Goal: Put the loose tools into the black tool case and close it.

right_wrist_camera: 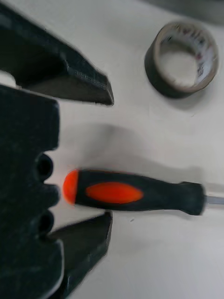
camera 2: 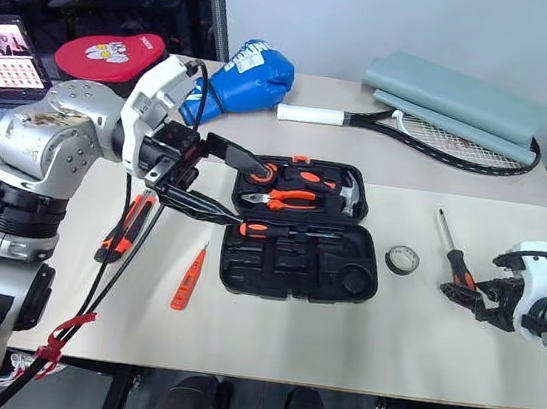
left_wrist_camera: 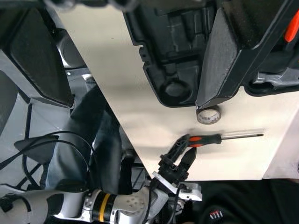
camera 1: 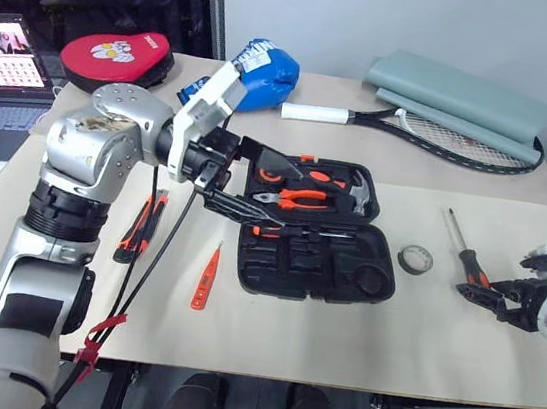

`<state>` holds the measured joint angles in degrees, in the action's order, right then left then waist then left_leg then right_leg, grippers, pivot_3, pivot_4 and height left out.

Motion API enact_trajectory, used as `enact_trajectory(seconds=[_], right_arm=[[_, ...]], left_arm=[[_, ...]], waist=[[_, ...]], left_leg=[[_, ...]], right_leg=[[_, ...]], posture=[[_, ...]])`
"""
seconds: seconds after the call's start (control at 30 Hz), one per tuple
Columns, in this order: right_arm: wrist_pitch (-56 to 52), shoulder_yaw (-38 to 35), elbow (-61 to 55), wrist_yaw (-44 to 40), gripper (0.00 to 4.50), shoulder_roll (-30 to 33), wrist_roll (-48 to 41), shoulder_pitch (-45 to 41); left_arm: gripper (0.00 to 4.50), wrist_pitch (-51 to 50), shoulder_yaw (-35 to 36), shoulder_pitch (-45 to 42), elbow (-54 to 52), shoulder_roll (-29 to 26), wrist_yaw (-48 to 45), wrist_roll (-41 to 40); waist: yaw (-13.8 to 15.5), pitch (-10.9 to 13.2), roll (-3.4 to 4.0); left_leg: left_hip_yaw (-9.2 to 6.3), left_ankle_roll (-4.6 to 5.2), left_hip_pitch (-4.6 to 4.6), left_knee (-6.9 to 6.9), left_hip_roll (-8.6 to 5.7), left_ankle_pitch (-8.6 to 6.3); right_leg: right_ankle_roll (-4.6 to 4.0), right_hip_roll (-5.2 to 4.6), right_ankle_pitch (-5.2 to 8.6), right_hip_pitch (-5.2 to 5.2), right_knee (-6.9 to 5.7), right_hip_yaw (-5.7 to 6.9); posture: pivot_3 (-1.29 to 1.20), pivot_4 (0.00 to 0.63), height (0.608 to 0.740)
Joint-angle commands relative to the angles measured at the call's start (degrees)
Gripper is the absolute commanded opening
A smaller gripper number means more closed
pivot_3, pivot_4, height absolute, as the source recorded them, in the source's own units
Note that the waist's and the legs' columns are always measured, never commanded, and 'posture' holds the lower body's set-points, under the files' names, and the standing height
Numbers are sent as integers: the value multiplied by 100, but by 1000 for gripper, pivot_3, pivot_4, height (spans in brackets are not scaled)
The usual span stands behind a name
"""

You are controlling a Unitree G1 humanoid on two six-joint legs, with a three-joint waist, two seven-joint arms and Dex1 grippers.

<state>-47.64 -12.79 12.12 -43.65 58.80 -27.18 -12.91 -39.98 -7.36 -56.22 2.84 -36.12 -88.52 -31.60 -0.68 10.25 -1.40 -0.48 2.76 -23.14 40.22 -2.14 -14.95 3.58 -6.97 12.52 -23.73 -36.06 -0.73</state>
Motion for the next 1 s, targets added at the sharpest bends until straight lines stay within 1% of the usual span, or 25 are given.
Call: enact_trajectory(seconds=[0.03,0.07,0.13,0.17,0.2,0.37,0.47,0.5,0.57,0.63,0.67,0.73,0.83,0.9,1.0], right_arm=[[206,-109,42,1,2396,-47,142,-142],[243,-136,35,-19,2167,-71,152,-140],[221,-248,-61,-85,1344,-69,121,-76],[209,-331,-121,-106,1175,-44,100,-33],[196,-412,-180,-125,910,-10,80,0],[-23,-925,-849,-472,900,270,-247,-16],[76,-806,-1579,-1005,900,535,-473,-161],[183,-641,-1779,-1214,900,624,-492,-261],[547,23,-2141,-1778,900,732,-411,-761],[1033,941,-2282,-2340,900,725,32,-1381],[1177,1212,-2263,-2493,900,716,199,-1558],[1597,1807,-2101,-2842,900,652,636,-1936],[2588,2622,-1644,-3457,900,426,1346,-2468],[3097,2968,-1200,-3662,900,198,1725,-2803],[3663,3220,-525,-3866,900,-80,2112,-3170]], left_arm=[[4500,84,11,-172,-145,-82,-46,-39],[4500,95,2,-176,-149,-82,-42,-37],[4500,97,-11,-188,-155,-82,-36,-40],[4500,120,-22,-192,-141,-82,-45,-28],[4500,156,-38,-197,-117,-82,-52,-3],[4500,421,-134,-271,195,-58,-33,209],[4500,655,-198,-315,414,-60,-47,394],[4500,699,-223,-332,471,-74,-92,426],[4500,736,-285,-360,533,-188,-302,464],[4500,842,-432,-394,618,-383,-392,453],[4500,888,-489,-408,653,-442,-397,439],[4500,1000,-655,-433,712,-612,-398,379],[4500,1189,-858,-448,775,-851,-398,334],[4500,1230,-884,-467,818,-916,-398,327],[4500,1217,-859,-462,785,-986,-398,309]], waist=[[-1,0,0],[-1,0,0],[-4,0,0],[-9,0,0],[-8,0,0],[-8,-1,2],[-28,-2,3],[-39,-2,3],[-65,-2,4],[-102,-1,4],[-116,-1,5],[-107,0,4],[-46,0,5],[-26,0,5],[-12,1,5]], left_leg=[[1,0,0,0,0,0],[3,0,-1,0,-1,0],[11,0,-8,0,-1,0],[13,0,-12,1,0,0],[16,-1,-14,1,0,0],[22,0,-18,1,0,0],[26,0,-14,0,1,0],[26,0,-13,0,4,0],[27,-1,-12,0,10,0],[30,-1,-13,0,11,1],[30,-1,-11,1,14,0],[27,-3,-13,0,14,1],[29,-2,-23,6,9,1],[31,-2,-31,8,6,1],[31,-1,-38,11,5,0]], right_leg=[[0,0,0,-2,-1,-1],[0,0,0,-5,-2,-2],[0,0,0,-18,-7,-9],[0,0,-1,-25,-10,-11],[0,0,-1,-30,-11,-13],[1,0,-1,-37,-13,-18],[1,1,-2,-37,-14,-21],[0,4,-2,-37,-14,-21],[-3,11,-4,-36,-14,-22],[-4,13,-6,-41,-14,-23],[-4,17,-6,-41,-14,-23],[-5,18,-7,-43,-11,-21],[-2,15,-8,-50,-7,-20],[2,10,-9,-55,-4,-21],[3,10,-9,-59,-3,-19]], posture=[[0,150,736],[0,150,736],[0,150,736],[0,150,736],[0,150,736],[0,150,736],[0,150,736],[0,150,736],[0,150,736],[0,150,736],[0,150,736],[0,150,736],[0,150,736],[0,150,736],[0,150,736]])
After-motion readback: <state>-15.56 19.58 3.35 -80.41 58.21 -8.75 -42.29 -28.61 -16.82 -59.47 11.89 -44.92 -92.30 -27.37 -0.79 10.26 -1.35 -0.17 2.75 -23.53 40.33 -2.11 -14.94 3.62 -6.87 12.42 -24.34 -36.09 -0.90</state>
